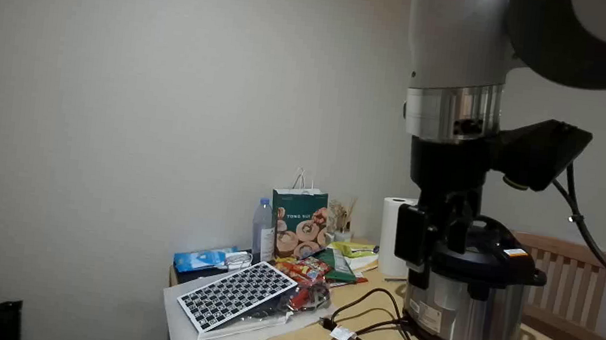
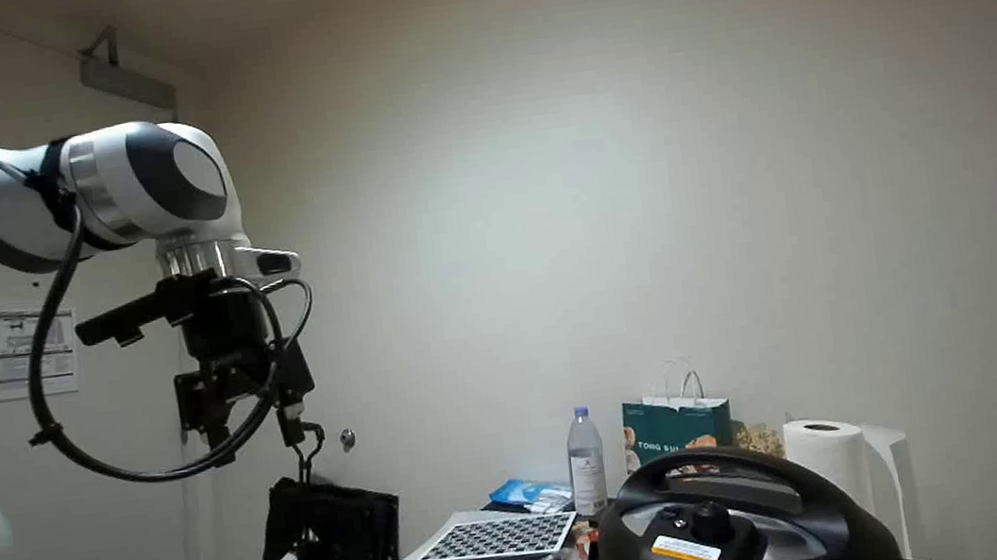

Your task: Pick up the cable and put it straight on the table

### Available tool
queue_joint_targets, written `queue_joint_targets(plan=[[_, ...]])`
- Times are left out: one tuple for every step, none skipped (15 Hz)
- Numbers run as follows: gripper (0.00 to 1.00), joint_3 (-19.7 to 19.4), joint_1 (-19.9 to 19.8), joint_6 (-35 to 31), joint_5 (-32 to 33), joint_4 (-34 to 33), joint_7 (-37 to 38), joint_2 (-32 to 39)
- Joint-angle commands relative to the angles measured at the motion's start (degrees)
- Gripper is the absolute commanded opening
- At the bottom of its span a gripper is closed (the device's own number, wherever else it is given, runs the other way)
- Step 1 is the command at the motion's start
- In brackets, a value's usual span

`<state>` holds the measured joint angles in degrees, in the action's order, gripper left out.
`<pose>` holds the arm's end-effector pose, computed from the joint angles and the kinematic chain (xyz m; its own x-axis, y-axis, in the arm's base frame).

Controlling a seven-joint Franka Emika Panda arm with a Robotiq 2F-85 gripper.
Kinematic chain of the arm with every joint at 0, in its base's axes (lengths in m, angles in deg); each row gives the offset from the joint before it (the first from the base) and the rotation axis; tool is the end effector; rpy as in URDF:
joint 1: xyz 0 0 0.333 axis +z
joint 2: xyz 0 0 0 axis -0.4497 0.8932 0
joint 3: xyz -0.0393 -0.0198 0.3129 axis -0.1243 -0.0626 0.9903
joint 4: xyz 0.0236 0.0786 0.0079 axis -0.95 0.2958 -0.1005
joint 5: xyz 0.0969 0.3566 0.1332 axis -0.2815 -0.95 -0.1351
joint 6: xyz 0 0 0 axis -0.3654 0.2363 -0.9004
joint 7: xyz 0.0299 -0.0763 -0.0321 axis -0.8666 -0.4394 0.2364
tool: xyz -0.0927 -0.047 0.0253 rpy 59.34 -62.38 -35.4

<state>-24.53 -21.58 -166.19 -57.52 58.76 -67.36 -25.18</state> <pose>0.3368 0.1707 0.4477 0.9939 0.0773 0.0781 0.0584 -0.9738 0.2197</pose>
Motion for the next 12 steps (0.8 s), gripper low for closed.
queue_joint_targets(plan=[[1.00,-1.4,1.5,0.1,0.9,-0.1,0.8,0.4],[1.00,-1.4,1.5,0.1,0.9,-0.1,0.8,0.4],[1.00,-1.3,1.4,0.2,1.4,-0.2,0.9,0.6],[1.00,-1.2,1.1,0.0,2.4,-0.3,1.2,1.2],[1.00,-1.3,1.1,-0.2,2.7,-0.3,1.0,1.4],[1.00,-1.7,0.8,-1.0,3.0,-0.5,0.7,2.9],[1.00,-1.8,0.5,-1.2,3.3,-0.6,0.8,3.7],[1.00,-1.9,-0.2,-2.4,4.2,-0.5,1.5,5.1],[1.00,-2.2,-0.5,-2.9,4.8,-0.7,1.7,6.3],[1.00,-2.6,-1.0,-3.6,5.7,-0.9,2.1,8.1],[1.00,-2.7,-1.6,-4.6,6.8,-1.1,3.0,9.7],[1.00,-3.0,-2.1,-5.2,7.6,-1.6,3.9,11.6]])
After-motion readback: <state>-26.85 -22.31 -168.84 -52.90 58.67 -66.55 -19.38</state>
